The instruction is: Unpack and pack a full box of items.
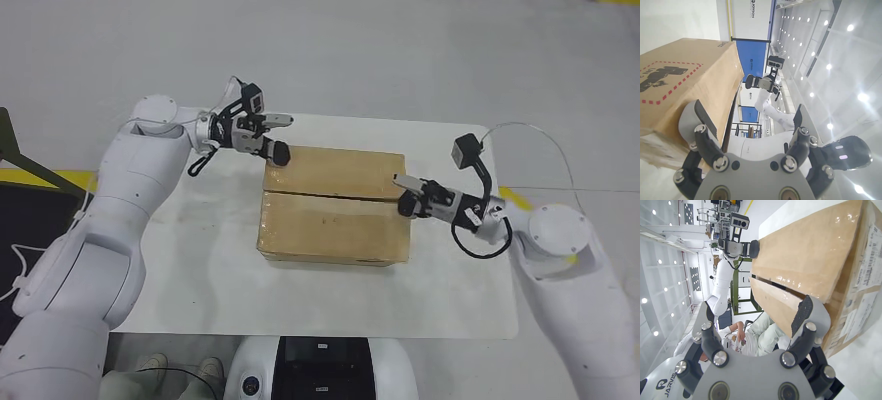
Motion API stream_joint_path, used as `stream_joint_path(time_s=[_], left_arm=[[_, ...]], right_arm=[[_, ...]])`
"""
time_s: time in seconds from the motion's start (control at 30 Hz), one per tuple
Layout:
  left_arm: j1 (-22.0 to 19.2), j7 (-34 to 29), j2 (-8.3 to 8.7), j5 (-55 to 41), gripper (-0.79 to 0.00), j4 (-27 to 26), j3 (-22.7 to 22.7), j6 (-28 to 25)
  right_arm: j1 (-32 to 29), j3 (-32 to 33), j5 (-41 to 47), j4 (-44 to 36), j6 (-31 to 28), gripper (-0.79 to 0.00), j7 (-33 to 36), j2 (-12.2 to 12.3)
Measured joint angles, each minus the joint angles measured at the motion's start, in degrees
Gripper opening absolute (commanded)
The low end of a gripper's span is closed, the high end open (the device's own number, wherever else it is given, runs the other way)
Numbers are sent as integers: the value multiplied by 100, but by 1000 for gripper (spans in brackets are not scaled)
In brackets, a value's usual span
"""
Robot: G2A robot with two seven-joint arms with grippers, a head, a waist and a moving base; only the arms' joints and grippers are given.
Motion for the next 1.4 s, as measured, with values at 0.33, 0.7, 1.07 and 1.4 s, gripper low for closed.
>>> stream_joint_path(time_s=[0.33, 0.7, 1.07, 1.4], left_arm=[[-103, 0, 76, -486, 0, 260, -217, 52], [-213, 385, 400, -693, 0, 601, -971, -222], [651, 1978, 573, -831, 0, -319, -1519, -706], [2268, 4027, 846, -568, 0, -2385, -2391, -1138]], right_arm=[[336, -249, 191, 604, 194, 0, 70, -42], [429, -364, 100, 547, 434, 0, 89, -36], [428, -364, 103, 542, 435, 0, 84, -36], [428, -364, 103, 542, 435, 0, 84, -36]])
